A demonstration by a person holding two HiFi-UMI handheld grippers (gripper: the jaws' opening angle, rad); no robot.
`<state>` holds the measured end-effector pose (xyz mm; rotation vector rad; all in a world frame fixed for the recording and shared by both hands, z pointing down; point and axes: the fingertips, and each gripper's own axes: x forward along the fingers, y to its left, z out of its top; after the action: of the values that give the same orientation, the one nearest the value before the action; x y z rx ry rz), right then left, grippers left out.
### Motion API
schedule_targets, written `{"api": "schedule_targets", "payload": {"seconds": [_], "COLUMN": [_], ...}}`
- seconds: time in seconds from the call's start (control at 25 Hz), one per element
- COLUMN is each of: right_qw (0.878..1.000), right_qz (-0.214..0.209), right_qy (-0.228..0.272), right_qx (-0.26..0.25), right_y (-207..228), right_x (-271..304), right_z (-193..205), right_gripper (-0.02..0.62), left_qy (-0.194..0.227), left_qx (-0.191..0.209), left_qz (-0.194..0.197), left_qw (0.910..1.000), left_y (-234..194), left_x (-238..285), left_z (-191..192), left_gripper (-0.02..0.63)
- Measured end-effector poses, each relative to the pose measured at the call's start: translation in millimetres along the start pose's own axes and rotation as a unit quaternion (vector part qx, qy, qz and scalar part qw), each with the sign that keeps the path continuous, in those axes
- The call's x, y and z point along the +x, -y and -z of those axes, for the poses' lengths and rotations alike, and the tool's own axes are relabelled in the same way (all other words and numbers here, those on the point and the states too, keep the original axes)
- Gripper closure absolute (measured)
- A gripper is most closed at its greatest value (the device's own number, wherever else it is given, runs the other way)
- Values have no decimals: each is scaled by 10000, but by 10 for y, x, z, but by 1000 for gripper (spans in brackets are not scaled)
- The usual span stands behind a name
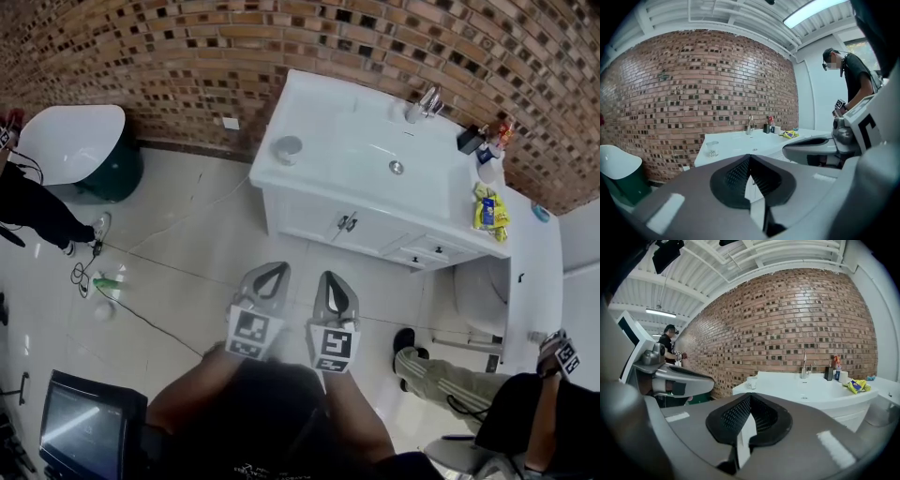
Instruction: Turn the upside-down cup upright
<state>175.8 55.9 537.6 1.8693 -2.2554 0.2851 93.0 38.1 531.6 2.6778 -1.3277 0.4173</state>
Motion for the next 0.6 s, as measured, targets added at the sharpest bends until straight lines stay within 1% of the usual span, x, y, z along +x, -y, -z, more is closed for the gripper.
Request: {"api": "schedule_targets", "payload": {"seconds": [0.12, 0.36, 0.6], "right_qw": [10000, 9999, 9998], "right_qz": [-23, 32, 55], "right_qy": [-32, -139, -191], "right_qx": [40, 77, -30], "right_y": [-53, -157, -427], "right_x": [-38, -31, -49], "right_z": [19, 143, 152], "right_gripper": [581, 581, 581], "left_qy": [-77, -77, -32], "left_qx": [-45, -107, -196], "left_qz": [-44, 5, -1], "left_qw": [10000, 9999, 9998], "left_y": [-51, -172, -364], "left_x": [-62, -125, -314], "left_z": [59, 123, 206], "left_gripper": [612, 612, 612]}}
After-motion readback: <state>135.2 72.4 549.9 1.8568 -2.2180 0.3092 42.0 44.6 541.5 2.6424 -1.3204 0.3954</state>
